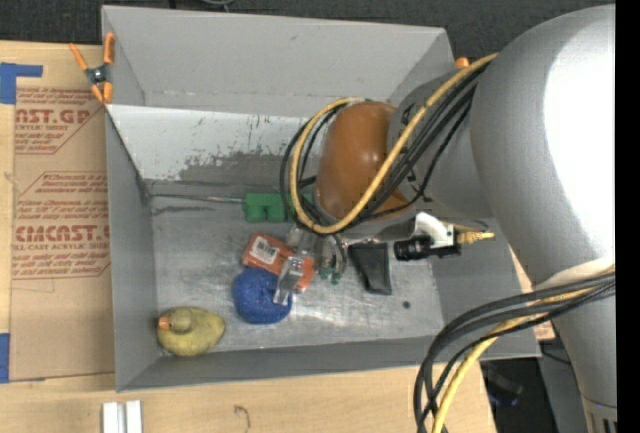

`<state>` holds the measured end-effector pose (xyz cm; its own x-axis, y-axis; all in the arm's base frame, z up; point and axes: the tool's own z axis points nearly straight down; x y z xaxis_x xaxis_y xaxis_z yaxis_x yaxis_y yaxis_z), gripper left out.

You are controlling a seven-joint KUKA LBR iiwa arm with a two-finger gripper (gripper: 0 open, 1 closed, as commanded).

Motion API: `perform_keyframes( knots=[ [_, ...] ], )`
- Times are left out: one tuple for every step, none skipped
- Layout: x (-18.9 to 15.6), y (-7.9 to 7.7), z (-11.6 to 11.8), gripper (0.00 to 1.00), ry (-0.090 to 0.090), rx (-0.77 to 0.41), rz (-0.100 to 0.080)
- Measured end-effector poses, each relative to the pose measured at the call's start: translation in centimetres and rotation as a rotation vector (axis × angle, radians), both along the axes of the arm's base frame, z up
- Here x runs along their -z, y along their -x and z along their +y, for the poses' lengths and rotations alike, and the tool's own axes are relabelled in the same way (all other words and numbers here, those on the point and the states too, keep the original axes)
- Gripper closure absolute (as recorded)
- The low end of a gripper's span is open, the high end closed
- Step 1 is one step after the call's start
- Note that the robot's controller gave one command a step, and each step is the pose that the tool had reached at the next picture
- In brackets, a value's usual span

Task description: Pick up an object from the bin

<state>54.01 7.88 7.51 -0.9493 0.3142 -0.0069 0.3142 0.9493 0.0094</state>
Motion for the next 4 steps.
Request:
perform_keyframes(
  knots=[
    [-0.3, 0.1, 0.0, 1.0, 0.001, -0.001, 0.004],
    [-1.3, 0.1, 0.0, 1.0, 0.004, -0.002, 0.008],
    [-2.2, 0.2, -0.1, 1.0, 0.006, -0.001, 0.011],
    [-3.3, 0.2, -0.1, 1.0, 0.006, -0.001, 0.011]
  ],
)
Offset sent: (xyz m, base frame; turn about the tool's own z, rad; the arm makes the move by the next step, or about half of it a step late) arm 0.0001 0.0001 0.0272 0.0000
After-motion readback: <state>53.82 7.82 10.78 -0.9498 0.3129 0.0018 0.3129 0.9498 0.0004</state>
